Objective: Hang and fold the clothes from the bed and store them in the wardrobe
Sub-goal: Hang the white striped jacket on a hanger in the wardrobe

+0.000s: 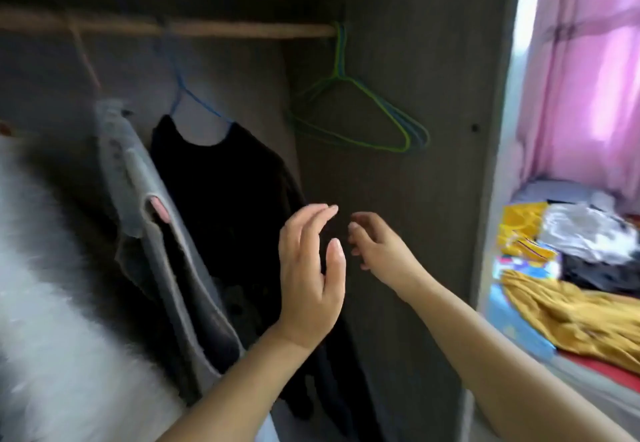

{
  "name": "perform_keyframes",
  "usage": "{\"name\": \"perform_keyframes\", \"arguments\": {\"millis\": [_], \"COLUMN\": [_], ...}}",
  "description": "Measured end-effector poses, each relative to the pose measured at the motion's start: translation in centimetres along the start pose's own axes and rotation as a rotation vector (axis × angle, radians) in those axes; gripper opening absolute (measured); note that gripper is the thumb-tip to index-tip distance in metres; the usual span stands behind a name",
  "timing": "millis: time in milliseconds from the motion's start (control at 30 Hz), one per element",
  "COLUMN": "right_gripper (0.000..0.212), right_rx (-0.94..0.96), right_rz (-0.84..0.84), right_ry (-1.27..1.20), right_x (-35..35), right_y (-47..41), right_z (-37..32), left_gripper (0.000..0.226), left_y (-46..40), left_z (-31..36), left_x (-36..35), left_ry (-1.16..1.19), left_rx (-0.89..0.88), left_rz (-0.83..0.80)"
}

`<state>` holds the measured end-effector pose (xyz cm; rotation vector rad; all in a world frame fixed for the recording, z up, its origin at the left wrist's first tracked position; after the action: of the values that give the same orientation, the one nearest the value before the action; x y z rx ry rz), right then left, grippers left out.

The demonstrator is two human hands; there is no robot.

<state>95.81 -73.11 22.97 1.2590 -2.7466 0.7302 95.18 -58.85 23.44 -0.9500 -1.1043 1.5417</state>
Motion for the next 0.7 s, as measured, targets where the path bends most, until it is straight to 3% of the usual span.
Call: {"name": "perform_keyframes", "arguments": {"millis": [200, 400, 500, 700], "right_gripper": [0.033, 0.04, 0.043, 0.043], "right_rx": [-0.208, -0.54, -0.631, -0.728], "right_rz": [0.127, 0.23, 0.22, 0.202], "right_ry": [0.414, 0.609, 0.682, 0.79], "right_x": [9.9, 23.4, 30.0, 42.7], "right_y": [7.4, 15.8, 19.3, 23.7], "right_z": [10.4, 18.9, 21.8, 25.4], "left_gripper": [0.038, 0.032, 0.023, 0.028], "left_y": [11.0, 20.2, 23.7, 30.5], "left_z": [3.8, 9.1, 11.7, 18.9], "left_x": [-5.5, -10.5, -14.3, -24.2], "left_ry": [0.217, 0.356, 0.359, 0.31], "left_rx": [0.19, 0.293, 0.261, 0.368], "left_rz": [-0.406, -0.778, -0.913, -1.098]}}
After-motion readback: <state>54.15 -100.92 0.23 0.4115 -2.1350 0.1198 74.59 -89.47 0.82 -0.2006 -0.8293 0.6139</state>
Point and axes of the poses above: each hand's wrist, its own y-axis away from the middle knuckle, its own x-axis out of the back of the hand, z = x × y, the point moved 1 cm from there along -y, towards the middle knuckle, and after that the axes turned 15 degrees about z, right-handed, at the moved point
